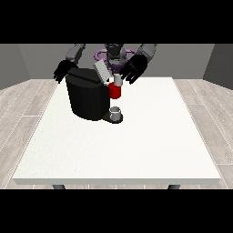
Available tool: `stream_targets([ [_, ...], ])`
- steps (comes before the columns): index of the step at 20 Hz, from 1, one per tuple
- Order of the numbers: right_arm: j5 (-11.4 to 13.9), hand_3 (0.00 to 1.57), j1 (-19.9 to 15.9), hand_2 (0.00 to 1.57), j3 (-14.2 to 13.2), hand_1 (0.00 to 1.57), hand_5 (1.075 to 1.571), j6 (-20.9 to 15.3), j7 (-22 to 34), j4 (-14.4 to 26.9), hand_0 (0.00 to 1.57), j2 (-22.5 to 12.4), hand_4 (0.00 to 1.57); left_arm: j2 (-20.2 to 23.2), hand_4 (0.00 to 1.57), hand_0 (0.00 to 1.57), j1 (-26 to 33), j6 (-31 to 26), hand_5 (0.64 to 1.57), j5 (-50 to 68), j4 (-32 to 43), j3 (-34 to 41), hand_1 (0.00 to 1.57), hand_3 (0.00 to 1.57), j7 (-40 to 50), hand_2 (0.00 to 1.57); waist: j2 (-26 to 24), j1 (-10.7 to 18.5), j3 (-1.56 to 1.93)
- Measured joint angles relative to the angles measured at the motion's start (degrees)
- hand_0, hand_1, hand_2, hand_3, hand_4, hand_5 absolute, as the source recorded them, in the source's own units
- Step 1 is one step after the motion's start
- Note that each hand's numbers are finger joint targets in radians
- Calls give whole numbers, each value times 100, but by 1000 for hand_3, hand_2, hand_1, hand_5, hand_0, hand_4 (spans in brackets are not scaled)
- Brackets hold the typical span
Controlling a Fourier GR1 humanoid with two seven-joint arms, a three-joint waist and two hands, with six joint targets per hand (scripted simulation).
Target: Insert the coffee pod into the coffee machine and close the lid
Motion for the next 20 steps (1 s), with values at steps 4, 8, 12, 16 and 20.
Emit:
stream_targets([
  [4, -37, 0, 49, 0, -9, 0, 1571, -6, 168, -78, 0, 3, 525, -83, 510, 1316, 25, -8, 1571, -52, 76, -29, 1316, 1225, 75, 1328, -92, -32, 0],
  [8, -109, 0, 31, 0, -96, 0, 1571, 13, 47, 11, 0, 8, 518, -169, 506, 1251, 11, -15, 1571, -80, 41, -63, 1251, 1208, 39, 1294, -39, 47, 1],
  [12, -173, 0, 35, 0, -144, 0, 1571, 73, 23, -28, 0, -29, 538, -157, 497, 1185, -47, -24, 1571, -109, 76, -48, 1185, 1195, 30, 1264, -7, 1, 0],
  [16, -166, 0, 142, 0, -163, 0, 1571, 66, -122, 23, 0, -14, 499, -170, 515, 1190, 12, 1, 1571, -160, 61, -81, 1190, 1201, -97, 1269, 22, 52, 2],
  [20, -196, 0, 99, 0, -174, 0, 1571, 82, -52, -13, 0, -32, 457, -213, 492, 1164, -2, -3, 1571, -186, 118, -74, 1164, 1182, -63, 1239, 25, 32, 2],
])
